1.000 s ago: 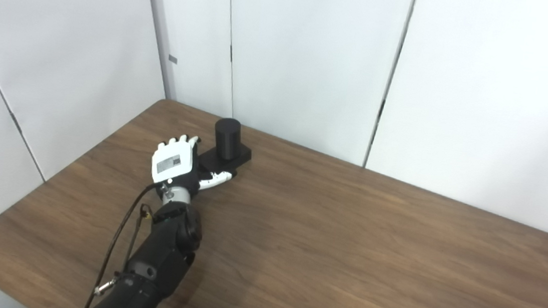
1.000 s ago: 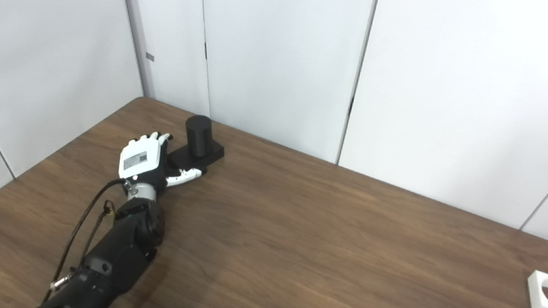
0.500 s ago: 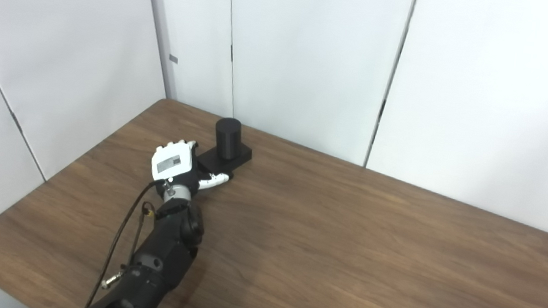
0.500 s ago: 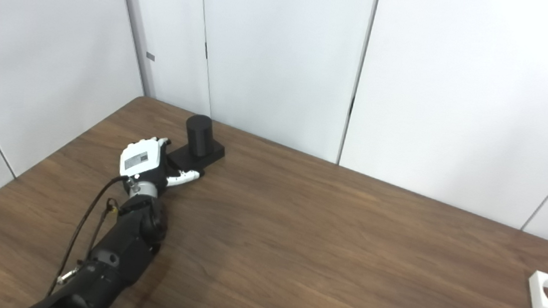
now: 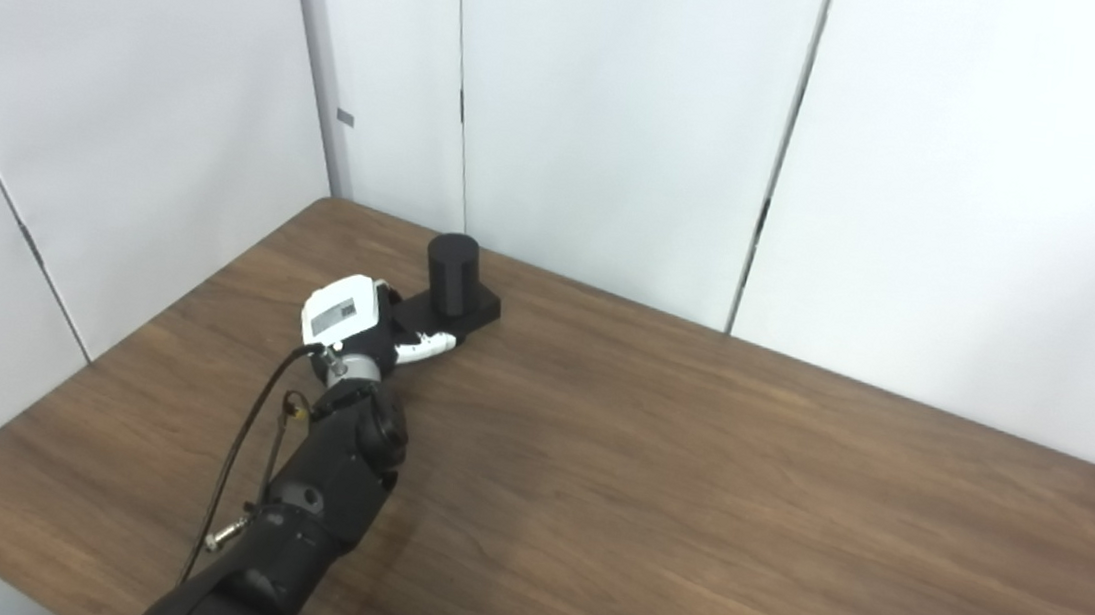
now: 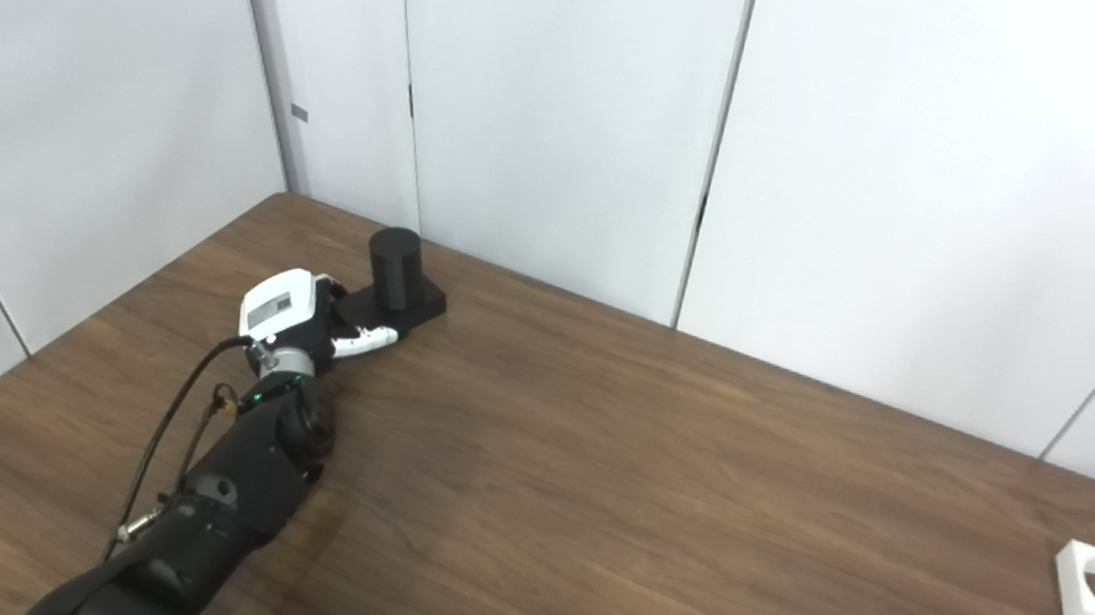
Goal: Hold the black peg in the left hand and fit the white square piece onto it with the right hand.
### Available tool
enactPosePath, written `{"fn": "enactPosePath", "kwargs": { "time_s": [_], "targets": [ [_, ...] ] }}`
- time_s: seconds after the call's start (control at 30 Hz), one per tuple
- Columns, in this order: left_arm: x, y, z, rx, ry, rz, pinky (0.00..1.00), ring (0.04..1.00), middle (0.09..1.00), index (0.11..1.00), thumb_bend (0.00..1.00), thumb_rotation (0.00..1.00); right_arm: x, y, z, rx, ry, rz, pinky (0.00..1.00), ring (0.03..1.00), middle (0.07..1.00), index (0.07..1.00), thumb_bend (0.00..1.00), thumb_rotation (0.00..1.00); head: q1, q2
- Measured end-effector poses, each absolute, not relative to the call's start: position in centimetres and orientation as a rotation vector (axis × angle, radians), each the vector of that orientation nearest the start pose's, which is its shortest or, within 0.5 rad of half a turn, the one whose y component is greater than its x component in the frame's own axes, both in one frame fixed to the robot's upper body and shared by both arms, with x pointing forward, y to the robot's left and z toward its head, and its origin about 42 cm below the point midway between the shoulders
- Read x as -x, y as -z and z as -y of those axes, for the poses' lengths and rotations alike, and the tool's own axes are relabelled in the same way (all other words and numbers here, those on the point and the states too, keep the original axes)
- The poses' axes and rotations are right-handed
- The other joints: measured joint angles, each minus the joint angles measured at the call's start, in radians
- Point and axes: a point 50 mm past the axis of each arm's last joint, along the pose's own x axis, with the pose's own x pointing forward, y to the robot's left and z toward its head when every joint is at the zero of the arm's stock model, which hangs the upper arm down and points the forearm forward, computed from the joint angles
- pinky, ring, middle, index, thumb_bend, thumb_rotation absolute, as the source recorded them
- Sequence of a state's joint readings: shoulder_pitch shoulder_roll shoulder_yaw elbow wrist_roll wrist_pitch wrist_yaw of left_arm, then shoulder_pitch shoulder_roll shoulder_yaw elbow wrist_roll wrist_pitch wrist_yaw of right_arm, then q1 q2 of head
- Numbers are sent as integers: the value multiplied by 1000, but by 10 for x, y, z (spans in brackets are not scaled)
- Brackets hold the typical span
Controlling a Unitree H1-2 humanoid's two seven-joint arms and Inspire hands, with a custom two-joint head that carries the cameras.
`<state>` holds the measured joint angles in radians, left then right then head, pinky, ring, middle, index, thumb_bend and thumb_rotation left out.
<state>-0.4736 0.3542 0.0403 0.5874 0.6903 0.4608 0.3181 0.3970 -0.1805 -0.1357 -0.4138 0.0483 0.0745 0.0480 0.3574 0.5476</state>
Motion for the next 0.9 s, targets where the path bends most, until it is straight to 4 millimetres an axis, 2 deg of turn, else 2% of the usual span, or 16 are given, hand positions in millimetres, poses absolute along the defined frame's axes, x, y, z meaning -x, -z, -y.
{"fn": "enactPosePath", "kwargs": {
  "time_s": [0.27,0.37,0.4,0.43,0.57,0.67,0.73,0.9],
  "targets": [
    [-418,-129,-379,-1050,-590,-369,953,896,818,618,825,387,-152,-132,304,191,110,-43,985,907,857,894,699,1000,-5,0],
    [-418,-130,-378,-1033,-595,-341,936,883,797,575,807,271,-152,-132,304,202,110,-43,976,902,852,888,697,1000,-8,0],
    [-419,-130,-377,-1028,-599,-328,940,875,781,515,617,135,-152,-132,304,204,110,-43,958,896,847,884,690,1000,-9,0],
    [-419,-131,-377,-1018,-603,-308,940,869,767,493,555,84,-152,-132,303,205,110,-43,939,891,844,883,685,1000,-12,2],
    [-418,-127,-377,-982,-611,-228,932,858,742,481,526,51,-152,-132,302,212,108,-40,910,884,843,880,694,1000,-21,3],
    [-416,-125,-376,-970,-604,-205,912,839,721,480,522,45,-152,-132,301,219,107,-40,932,885,840,879,695,1000,-25,5],
    [-414,-123,-376,-956,-595,-190,896,836,717,481,522,45,-152,-131,300,226,107,-40,896,875,834,874,696,1000,-31,6],
    [-394,-113,-370,-940,-548,-138,836,827,732,483,521,45,-153,-132,298,244,123,-38,888,869,828,871,692,1000,-44,11]
  ]
}}
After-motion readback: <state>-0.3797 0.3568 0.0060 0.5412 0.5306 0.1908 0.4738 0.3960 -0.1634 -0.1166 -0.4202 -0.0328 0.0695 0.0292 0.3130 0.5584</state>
